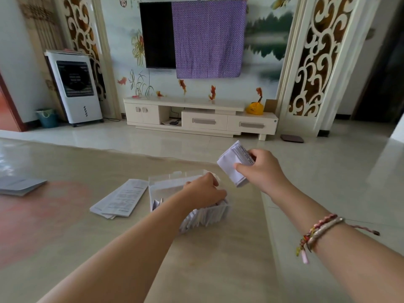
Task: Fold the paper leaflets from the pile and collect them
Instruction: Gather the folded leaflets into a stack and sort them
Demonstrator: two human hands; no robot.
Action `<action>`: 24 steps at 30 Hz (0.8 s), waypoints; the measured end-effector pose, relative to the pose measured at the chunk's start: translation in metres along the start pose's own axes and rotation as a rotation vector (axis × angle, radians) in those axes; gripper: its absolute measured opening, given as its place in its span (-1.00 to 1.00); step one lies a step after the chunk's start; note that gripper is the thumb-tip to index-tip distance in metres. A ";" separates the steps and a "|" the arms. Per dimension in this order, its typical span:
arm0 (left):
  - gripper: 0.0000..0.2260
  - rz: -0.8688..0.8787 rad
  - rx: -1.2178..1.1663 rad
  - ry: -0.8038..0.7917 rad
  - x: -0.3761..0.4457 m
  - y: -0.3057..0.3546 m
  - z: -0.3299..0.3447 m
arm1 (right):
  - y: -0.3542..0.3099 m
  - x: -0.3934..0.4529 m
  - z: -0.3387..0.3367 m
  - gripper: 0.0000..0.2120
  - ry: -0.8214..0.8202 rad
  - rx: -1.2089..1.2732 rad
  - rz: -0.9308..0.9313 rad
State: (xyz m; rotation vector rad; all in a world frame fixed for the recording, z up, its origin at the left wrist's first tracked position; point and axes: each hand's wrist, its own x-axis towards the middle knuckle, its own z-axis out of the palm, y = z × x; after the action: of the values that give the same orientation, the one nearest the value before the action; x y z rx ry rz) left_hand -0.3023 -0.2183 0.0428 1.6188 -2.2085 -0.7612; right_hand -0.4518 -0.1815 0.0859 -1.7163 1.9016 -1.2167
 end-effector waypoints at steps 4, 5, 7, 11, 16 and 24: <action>-0.82 0.029 0.126 0.057 0.002 0.002 0.005 | 0.002 -0.001 0.004 -0.82 0.007 0.005 0.007; -0.86 0.035 0.133 0.050 0.002 0.000 0.007 | 0.002 0.000 0.004 -0.82 0.008 0.003 0.011; -0.86 0.027 0.096 0.005 0.003 -0.006 0.008 | 0.002 0.000 0.003 -0.84 0.012 0.000 0.020; -0.82 0.010 -0.062 -0.056 0.003 -0.017 0.005 | -0.002 0.000 0.003 -0.82 -0.007 0.029 0.048; -0.78 0.016 -0.156 -0.122 -0.001 -0.016 0.002 | -0.008 -0.001 0.007 -0.80 -0.023 0.032 0.060; -0.92 0.080 -0.175 -0.118 -0.001 -0.019 0.002 | -0.011 -0.003 0.011 -0.81 -0.036 -0.024 0.067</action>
State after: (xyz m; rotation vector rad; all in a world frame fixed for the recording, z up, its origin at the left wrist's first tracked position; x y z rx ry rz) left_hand -0.2881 -0.2209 0.0308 1.4272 -2.2012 -1.0199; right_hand -0.4357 -0.1820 0.0865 -1.6614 1.9443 -1.1352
